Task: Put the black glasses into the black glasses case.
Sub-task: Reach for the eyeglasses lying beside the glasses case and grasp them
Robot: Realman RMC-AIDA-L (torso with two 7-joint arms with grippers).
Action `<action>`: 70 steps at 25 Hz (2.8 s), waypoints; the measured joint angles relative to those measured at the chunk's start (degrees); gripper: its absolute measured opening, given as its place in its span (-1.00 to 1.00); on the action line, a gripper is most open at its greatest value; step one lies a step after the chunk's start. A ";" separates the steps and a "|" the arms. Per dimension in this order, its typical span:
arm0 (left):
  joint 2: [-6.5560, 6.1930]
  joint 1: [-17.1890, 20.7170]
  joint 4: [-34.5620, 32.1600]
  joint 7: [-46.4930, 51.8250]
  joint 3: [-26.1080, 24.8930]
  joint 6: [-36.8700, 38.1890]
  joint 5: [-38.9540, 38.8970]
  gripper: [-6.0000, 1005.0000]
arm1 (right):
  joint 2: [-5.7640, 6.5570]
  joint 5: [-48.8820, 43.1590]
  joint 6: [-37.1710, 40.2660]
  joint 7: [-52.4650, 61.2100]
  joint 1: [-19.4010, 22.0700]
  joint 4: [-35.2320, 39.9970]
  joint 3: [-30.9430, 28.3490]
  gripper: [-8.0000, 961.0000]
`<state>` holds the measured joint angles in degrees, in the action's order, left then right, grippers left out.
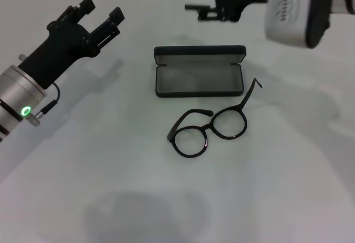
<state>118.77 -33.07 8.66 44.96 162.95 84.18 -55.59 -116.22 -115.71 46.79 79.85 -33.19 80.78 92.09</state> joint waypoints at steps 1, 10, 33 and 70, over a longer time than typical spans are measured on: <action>-0.05 -0.13 0.27 0.02 0.00 -0.23 0.02 0.60 | -0.01 1.88 -1.07 -0.65 1.10 0.41 -0.15 0.41; 0.35 -3.85 1.93 0.05 0.00 -4.82 1.24 0.60 | 0.14 32.69 6.00 -14.12 17.92 1.17 -7.22 0.41; 0.74 -10.02 1.60 -1.66 0.00 -9.46 4.45 0.60 | 2.17 20.50 41.13 -14.81 14.30 -35.04 -38.57 0.41; 1.02 -8.10 -0.07 -3.20 0.00 -9.47 4.14 0.60 | 0.45 15.08 21.97 -11.49 -3.82 -47.84 -23.68 -0.16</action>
<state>119.79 -41.17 8.59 41.77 162.95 74.71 -51.46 -115.77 -100.63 68.76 68.36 -37.02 32.95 68.42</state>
